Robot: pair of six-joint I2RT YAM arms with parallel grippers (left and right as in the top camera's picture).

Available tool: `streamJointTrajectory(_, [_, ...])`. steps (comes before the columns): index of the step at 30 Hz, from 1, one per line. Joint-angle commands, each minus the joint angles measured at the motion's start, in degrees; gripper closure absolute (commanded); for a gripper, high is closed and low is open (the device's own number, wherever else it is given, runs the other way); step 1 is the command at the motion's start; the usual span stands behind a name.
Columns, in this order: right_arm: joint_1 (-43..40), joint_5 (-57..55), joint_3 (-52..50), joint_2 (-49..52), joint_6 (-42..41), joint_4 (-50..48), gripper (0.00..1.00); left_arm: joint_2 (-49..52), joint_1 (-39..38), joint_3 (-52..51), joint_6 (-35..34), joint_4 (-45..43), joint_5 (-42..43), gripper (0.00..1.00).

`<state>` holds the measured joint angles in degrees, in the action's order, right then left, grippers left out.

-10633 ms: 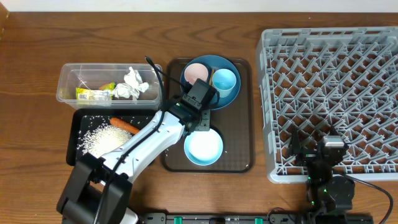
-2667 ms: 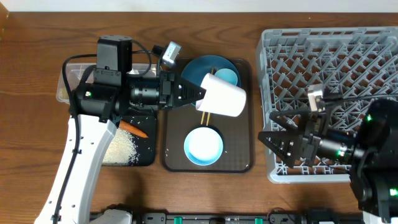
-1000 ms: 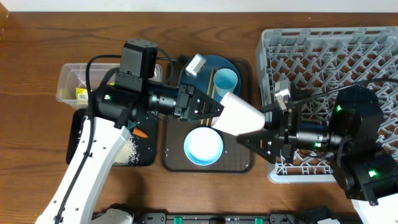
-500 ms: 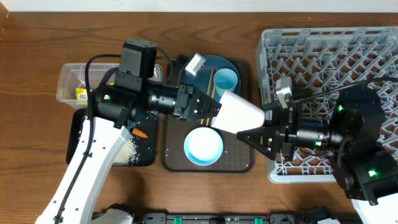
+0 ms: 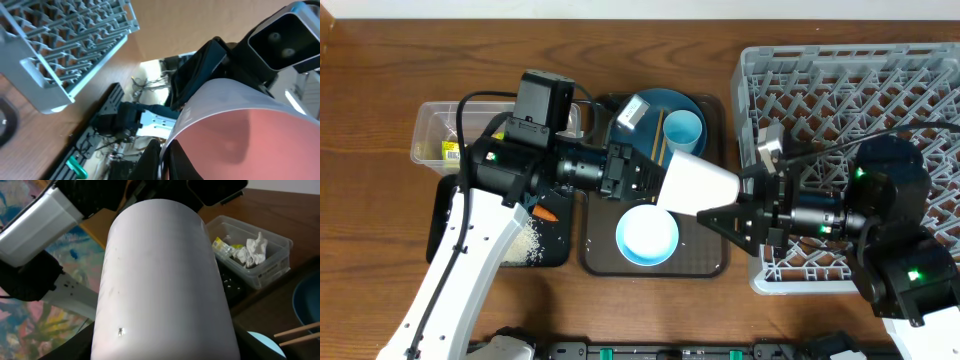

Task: Sort waste into correct bins and load items into the dishwasher rack
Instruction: 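Grasp the pink cup with the right gripper and release the left, then carry the pink cup right over the grey rack with the right gripper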

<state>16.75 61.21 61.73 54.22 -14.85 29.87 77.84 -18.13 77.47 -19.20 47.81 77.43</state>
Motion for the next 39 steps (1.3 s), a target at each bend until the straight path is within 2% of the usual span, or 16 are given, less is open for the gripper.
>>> streamJointTrajectory(1, [0.13,-2.8,1.09,-0.72,1.88,-1.31,0.48,0.07,-0.28,0.33,1.2,1.22,-10.32,0.93])
streamJointTrajectory(6, [0.13,-5.95,1.09,-0.68,2.34,-0.31,0.53,0.07,-0.26,0.33,1.2,1.03,-11.1,0.92])
streamJointTrajectory(8, [0.13,-5.95,1.09,-0.68,2.99,-0.33,0.54,0.07,-0.26,0.33,1.2,0.76,-11.1,0.85])
streamJointTrajectory(13, [0.13,-6.38,1.09,-0.68,3.37,-0.22,0.55,0.07,-0.26,0.33,1.18,-0.94,-11.58,0.83])
streamJointTrajectory(14, [0.13,-6.67,1.09,-0.68,3.39,-0.09,0.55,0.07,-0.26,0.33,1.16,-0.96,-12.55,0.78])
streamJointTrajectory(21, [0.13,-11.41,1.09,-0.68,5.16,4.35,0.54,0.07,-0.26,0.33,1.14,-1.22,-19.26,0.7])
streamJointTrajectory(23, [0.13,-13.46,1.09,-0.68,5.77,6.27,0.54,0.07,-0.26,0.33,1.14,-1.84,-20.65,0.65])
streamJointTrajectory(27, [0.13,-21.68,1.09,-0.68,5.75,11.47,0.57,0.07,-0.28,0.33,1.16,-2.47,-25.53,0.57])
streamJointTrajectory(30, [0.13,-32.57,1.09,-0.68,5.35,16.68,0.67,0.07,-0.28,0.33,1.16,-2.45,-31.5,0.43])
streamJointTrajectory(35, [-0.63,-53.29,1.09,-0.11,-0.5,24.26,0.68,0.07,-0.28,0.33,1.18,-2.45,-41.05,0.3])
streamJointTrajectory(36, [-1.05,-56.15,1.09,0.2,-1.22,25.29,0.69,0.07,-0.28,0.33,1.18,-2.43,-42.4,0.24])
streamJointTrajectory(39, [-3.3,-61.79,1.09,2.16,-2.27,27.89,0.69,0.07,-0.28,0.33,1.18,-2.43,-44.06,0.16])
